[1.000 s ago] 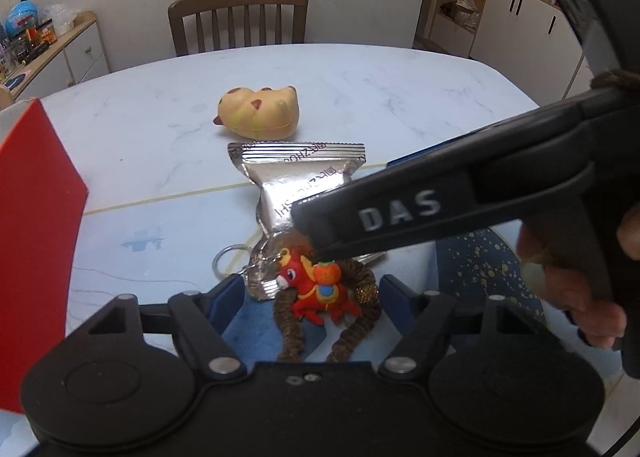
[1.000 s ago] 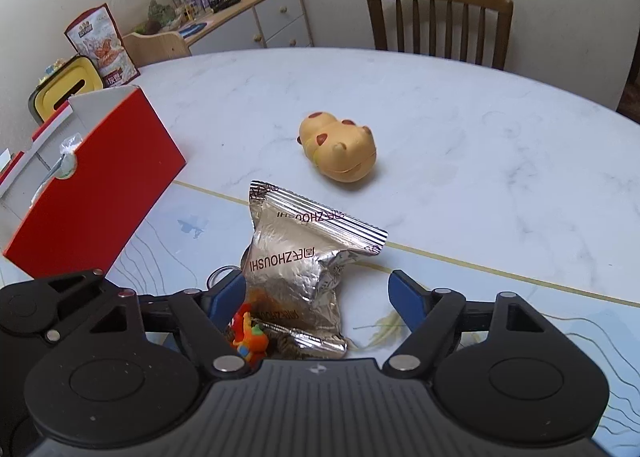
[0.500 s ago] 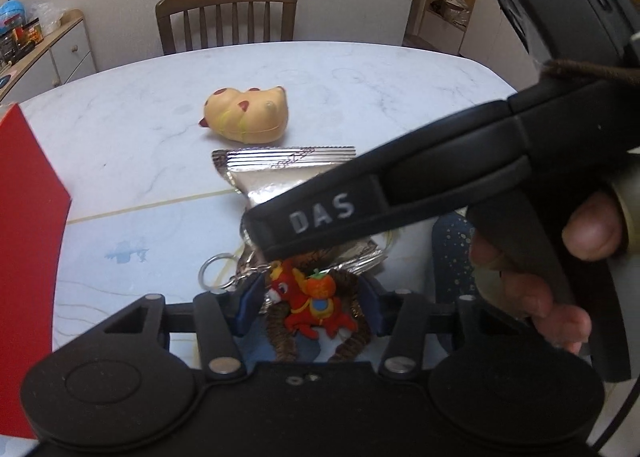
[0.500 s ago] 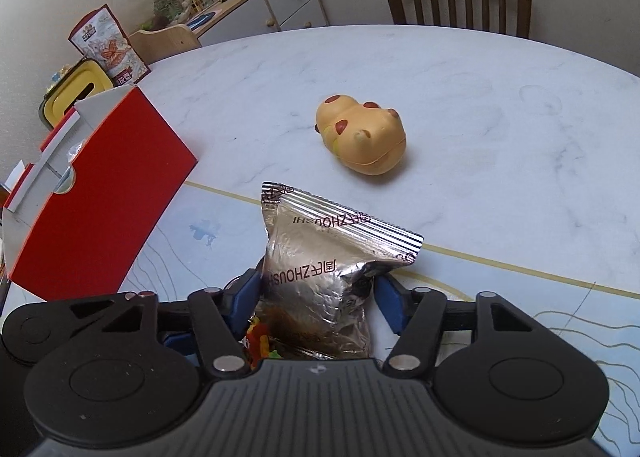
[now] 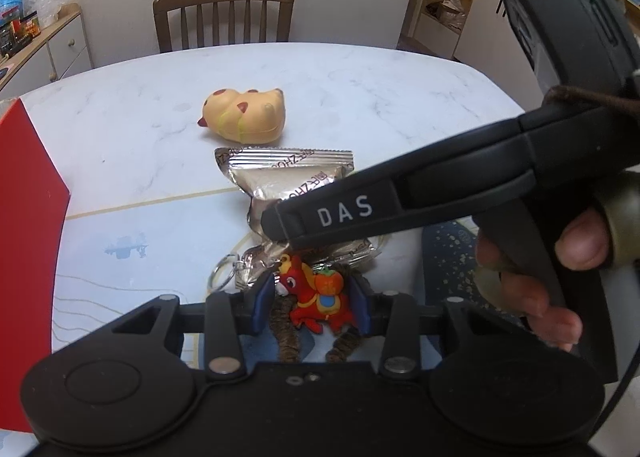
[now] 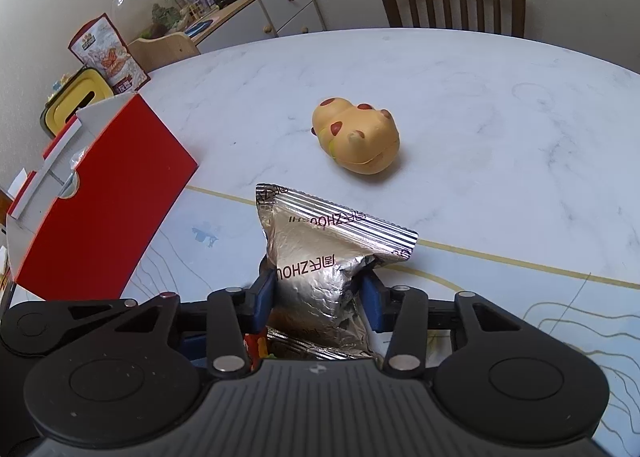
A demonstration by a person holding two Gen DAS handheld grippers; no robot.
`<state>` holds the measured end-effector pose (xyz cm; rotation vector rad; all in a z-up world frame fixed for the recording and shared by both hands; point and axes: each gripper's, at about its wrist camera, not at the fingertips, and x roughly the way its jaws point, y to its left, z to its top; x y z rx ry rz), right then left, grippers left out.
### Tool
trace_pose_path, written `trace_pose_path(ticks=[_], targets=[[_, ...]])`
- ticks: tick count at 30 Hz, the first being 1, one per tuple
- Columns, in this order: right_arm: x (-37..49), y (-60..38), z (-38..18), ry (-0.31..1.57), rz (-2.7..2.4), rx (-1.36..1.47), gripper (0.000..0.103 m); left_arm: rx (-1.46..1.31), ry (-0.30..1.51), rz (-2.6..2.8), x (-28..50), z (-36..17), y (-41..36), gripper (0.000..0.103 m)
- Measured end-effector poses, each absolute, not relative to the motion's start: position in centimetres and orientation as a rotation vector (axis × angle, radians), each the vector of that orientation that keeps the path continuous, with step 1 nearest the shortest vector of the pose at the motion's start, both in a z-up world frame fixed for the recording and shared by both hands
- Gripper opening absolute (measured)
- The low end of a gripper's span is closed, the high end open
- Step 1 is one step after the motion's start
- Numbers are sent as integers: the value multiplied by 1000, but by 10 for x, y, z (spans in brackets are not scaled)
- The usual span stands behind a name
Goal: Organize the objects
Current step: 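Grasp the red horse keychain with the left gripper while the right grasps the silver packet, then lift and carry the keychain and silver packet with both grippers over the box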
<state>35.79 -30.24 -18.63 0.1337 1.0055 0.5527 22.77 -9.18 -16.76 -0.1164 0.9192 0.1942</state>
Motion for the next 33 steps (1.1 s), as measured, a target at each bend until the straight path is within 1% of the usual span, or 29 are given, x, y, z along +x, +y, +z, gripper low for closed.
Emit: trace_pose_path(ticks=[7,18,33], targets=[[348,-312,-175,979,536,152,43,-140,909,170,217,-150,-90,39],[329,-328,-142,898,498,147,43,-181,893,156,200,-126,-86,39],[299,-330,-83,795,480,112,43,-199,832,189,169,-78,-73,39]])
